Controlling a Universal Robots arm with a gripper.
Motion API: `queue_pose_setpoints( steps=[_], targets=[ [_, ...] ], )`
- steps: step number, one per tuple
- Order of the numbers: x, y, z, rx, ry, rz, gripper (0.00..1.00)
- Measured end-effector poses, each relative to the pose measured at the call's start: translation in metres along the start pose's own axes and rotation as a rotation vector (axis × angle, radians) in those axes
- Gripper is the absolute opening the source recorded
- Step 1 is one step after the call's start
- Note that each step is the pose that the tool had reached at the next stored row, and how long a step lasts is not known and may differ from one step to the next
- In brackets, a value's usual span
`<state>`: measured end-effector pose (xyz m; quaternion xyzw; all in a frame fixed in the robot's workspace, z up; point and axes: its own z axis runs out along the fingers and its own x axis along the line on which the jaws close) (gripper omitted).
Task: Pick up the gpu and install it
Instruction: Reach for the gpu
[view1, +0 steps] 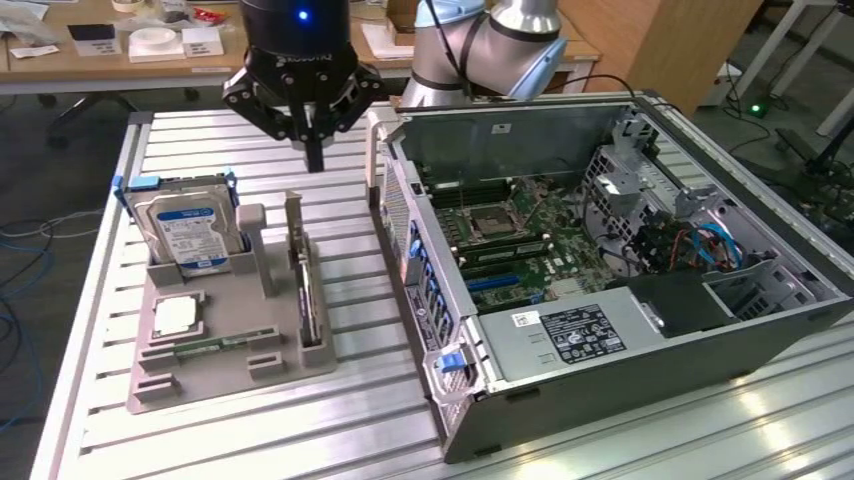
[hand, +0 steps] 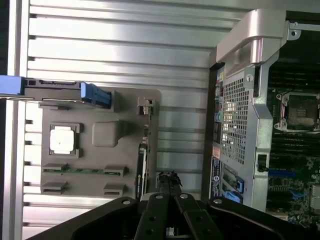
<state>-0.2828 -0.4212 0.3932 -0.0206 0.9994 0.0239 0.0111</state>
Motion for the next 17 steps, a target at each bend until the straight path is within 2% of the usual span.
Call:
queue_pose_setpoints(
  steps=[12,17],
  targets=[
    [0.024,-0.0046,-0.0007,-0.0011,0.0016,-0.034,0.10],
    [0.025,-0.0047,-0.0008,-0.0011,0.0017,-0.036,0.10]
  ],
)
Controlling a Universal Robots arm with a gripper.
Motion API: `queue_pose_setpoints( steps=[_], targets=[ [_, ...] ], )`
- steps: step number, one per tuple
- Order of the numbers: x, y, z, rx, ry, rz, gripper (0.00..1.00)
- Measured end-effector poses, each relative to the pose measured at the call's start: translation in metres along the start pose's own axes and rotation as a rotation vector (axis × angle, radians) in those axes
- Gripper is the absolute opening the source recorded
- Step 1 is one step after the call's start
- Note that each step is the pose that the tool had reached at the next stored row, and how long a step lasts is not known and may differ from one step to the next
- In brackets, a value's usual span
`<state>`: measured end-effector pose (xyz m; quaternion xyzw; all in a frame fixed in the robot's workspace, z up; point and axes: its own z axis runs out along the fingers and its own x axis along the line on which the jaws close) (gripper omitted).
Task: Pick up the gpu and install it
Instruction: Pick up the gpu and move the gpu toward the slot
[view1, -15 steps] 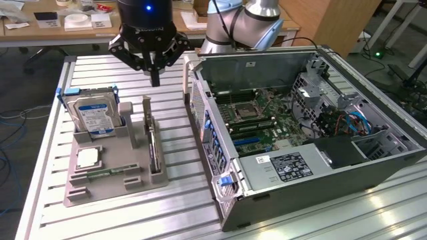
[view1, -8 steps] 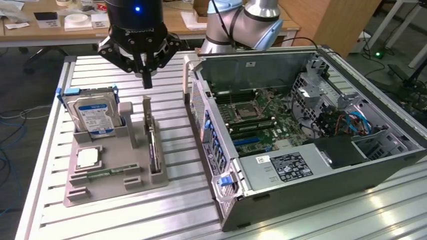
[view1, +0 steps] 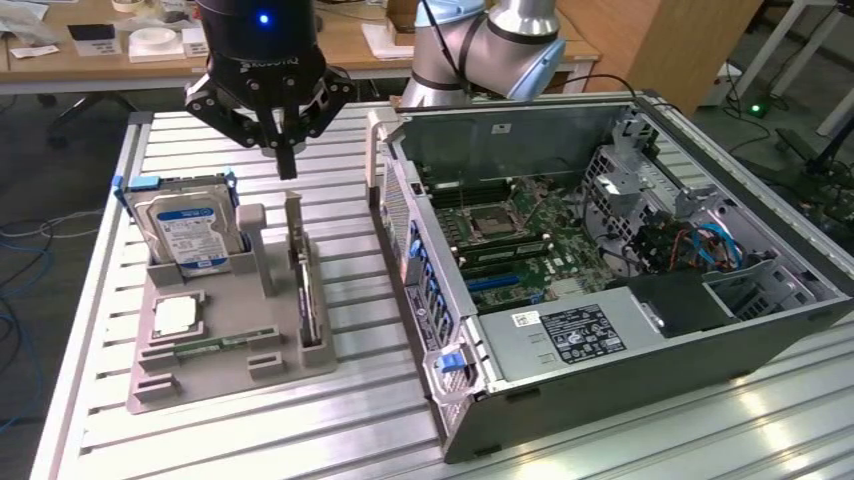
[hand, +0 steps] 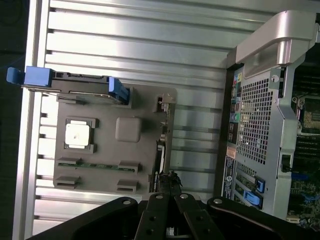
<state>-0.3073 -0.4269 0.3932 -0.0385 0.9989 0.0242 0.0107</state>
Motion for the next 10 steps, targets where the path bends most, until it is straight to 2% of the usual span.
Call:
queue_pose_setpoints(
  steps=[10],
  targets=[
    [0.0000,0.0000,0.0000,0.0000,0.0000,0.000,0.10]
  ],
)
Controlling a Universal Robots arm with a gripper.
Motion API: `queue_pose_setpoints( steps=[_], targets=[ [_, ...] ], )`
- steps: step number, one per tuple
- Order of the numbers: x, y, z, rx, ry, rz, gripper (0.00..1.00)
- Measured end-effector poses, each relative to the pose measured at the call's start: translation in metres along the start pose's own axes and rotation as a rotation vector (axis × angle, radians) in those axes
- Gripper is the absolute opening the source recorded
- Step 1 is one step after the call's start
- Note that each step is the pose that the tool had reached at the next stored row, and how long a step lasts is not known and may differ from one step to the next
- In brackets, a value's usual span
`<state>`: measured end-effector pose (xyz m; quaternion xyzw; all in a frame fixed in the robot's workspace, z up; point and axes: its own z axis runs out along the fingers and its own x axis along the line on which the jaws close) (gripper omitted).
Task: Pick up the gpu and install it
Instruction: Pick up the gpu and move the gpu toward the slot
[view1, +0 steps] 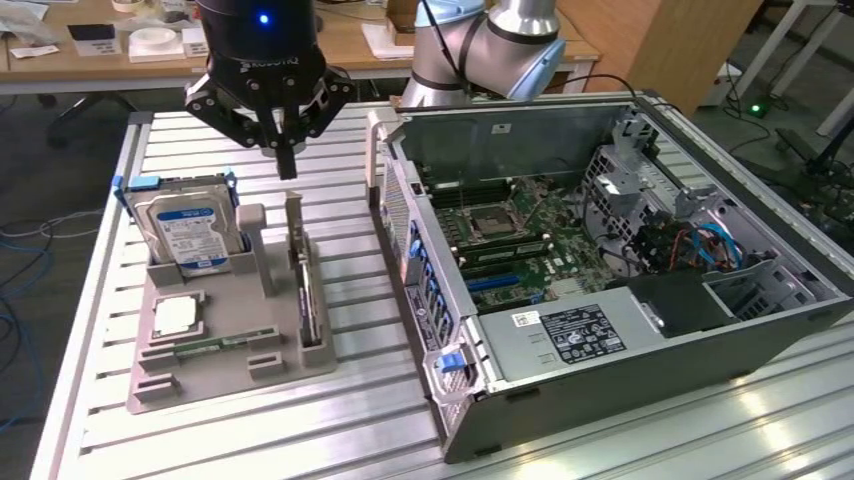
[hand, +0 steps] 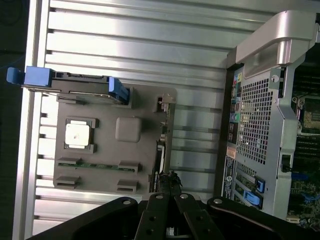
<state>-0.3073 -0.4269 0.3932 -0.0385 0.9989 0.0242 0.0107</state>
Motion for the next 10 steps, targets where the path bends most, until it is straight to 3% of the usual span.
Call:
queue_pose_setpoints(
  steps=[2,5,8,10],
  targets=[
    [0.0000,0.0000,0.0000,0.0000,0.0000,0.000,0.11],
    [0.0000,0.0000,0.0000,0.0000,0.0000,0.000,0.29],
    [0.0000,0.0000,0.0000,0.0000,0.0000,0.000,0.35],
    [0.0003,0.0001,0.0001,0.0001,0.0000,0.000,0.47]
  ],
)
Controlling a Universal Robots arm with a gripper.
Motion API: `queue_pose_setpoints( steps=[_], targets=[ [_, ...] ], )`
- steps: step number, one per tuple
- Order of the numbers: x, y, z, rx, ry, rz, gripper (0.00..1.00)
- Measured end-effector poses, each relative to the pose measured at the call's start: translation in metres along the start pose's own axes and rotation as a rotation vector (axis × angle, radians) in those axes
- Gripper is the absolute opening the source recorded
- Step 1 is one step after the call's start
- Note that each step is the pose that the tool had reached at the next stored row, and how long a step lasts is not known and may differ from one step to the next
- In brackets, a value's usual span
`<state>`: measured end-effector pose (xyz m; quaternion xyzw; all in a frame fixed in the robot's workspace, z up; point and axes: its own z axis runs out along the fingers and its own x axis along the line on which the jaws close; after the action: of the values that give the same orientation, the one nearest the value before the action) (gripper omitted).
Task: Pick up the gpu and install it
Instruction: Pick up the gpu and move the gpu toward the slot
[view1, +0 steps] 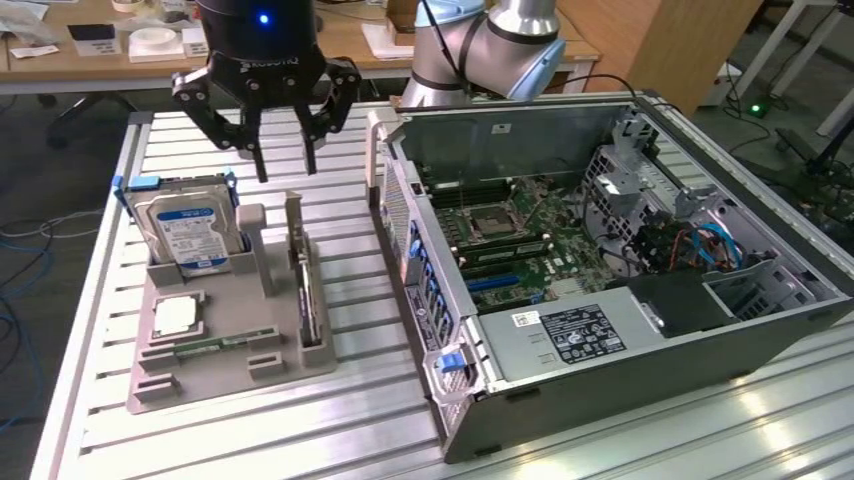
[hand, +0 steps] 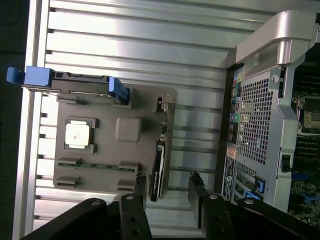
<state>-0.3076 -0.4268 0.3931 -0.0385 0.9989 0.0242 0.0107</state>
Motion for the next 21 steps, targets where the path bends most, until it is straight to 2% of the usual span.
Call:
queue_pose_setpoints(
  steps=[3,4,7,10,16,21],
  targets=[
    [0.005,0.0003,0.0022,0.0007,-0.0005,0.003,0.53],
    [0.006,0.0003,0.0042,0.0012,-0.0012,0.006,0.59],
    [0.007,0.0000,0.0089,0.0051,-0.0012,0.009,0.59],
    [0.007,0.0000,0.0118,0.0185,-0.0009,0.011,0.59],
    [0.007,-0.0004,0.0207,0.0279,-0.0018,0.036,0.59],
    [0.007,-0.0020,0.0259,0.0334,-0.0167,0.055,0.59]
  ],
)
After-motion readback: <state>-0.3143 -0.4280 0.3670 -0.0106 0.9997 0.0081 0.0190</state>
